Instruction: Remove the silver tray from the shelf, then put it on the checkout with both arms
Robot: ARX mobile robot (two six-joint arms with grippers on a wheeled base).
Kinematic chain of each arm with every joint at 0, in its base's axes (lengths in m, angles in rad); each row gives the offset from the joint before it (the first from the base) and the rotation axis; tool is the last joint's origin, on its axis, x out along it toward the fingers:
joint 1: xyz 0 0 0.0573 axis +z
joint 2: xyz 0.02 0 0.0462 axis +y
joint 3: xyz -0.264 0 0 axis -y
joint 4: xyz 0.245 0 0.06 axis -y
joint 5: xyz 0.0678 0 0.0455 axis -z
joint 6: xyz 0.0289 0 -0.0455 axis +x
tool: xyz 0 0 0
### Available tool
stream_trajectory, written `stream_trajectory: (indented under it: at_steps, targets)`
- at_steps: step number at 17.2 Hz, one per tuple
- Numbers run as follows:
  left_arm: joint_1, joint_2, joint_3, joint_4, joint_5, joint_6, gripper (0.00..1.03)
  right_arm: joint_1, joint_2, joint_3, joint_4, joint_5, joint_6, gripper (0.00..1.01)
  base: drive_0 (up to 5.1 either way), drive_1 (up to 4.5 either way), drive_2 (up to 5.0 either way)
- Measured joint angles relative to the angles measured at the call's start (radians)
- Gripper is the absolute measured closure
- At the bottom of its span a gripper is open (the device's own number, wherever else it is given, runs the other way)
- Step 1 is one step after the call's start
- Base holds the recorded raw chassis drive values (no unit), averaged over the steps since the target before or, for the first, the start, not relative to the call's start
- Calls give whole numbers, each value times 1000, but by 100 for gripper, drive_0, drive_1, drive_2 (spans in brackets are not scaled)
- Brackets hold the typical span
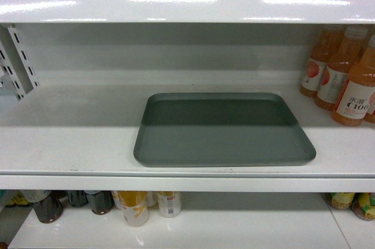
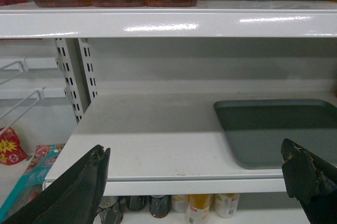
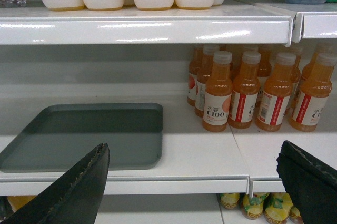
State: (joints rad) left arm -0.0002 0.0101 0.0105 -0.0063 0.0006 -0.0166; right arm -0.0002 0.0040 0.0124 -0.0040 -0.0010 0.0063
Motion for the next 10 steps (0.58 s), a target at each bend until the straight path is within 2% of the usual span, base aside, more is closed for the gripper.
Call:
stream_trajectory:
  at_steps: [9, 10]
  targets:
    - [0, 0, 0, 0, 0, 0, 5, 0, 0, 0, 0, 0, 0, 3, 0, 0, 0]
    - [-9, 8, 8, -37, -26, -2, 5, -2, 2, 1, -11, -6, -2, 3, 0, 0, 0]
